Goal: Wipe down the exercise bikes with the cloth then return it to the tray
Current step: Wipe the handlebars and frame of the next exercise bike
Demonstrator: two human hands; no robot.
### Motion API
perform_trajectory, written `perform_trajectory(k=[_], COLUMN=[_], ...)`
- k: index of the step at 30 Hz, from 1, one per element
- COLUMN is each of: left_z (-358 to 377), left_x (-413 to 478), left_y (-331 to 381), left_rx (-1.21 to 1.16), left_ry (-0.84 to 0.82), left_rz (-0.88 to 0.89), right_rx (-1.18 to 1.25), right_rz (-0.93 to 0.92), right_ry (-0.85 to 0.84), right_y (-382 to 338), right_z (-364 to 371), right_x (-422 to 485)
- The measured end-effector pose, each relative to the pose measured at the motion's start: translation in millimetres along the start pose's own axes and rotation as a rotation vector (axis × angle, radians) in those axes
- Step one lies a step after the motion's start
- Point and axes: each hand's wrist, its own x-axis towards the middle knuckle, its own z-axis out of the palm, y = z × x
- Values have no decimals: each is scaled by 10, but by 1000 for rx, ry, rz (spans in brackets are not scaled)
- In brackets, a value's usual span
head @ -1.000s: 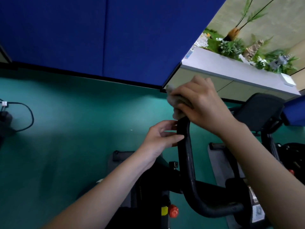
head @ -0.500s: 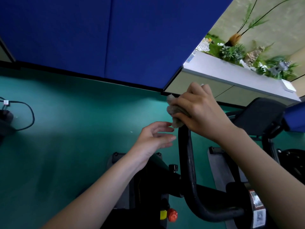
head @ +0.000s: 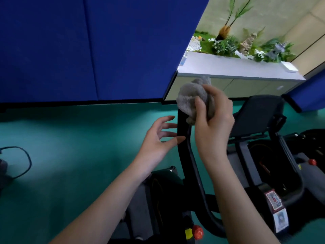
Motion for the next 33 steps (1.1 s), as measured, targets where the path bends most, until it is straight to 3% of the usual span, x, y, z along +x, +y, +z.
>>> perform_trajectory(k=[6, 9, 15, 23, 33], left_z=[20, 10, 9, 24, -30], left_x=[81, 90, 106, 138, 125], left_y=[40, 50, 70, 61, 95], left_rx=[86, 85, 86, 150, 276], left_ry=[0, -20, -23, 4, 80], left_rz=[44, 44, 59, 88, 201], right_rx=[120, 256, 725, 742, 744], right_rz=[309, 416, 708, 771, 724], right_ry=[-123, -95, -174, -398, -551], right_y=[175, 259, 324, 536, 618], right_z=[143, 190, 272, 227, 105], right_x=[65, -4, -54, -123, -251])
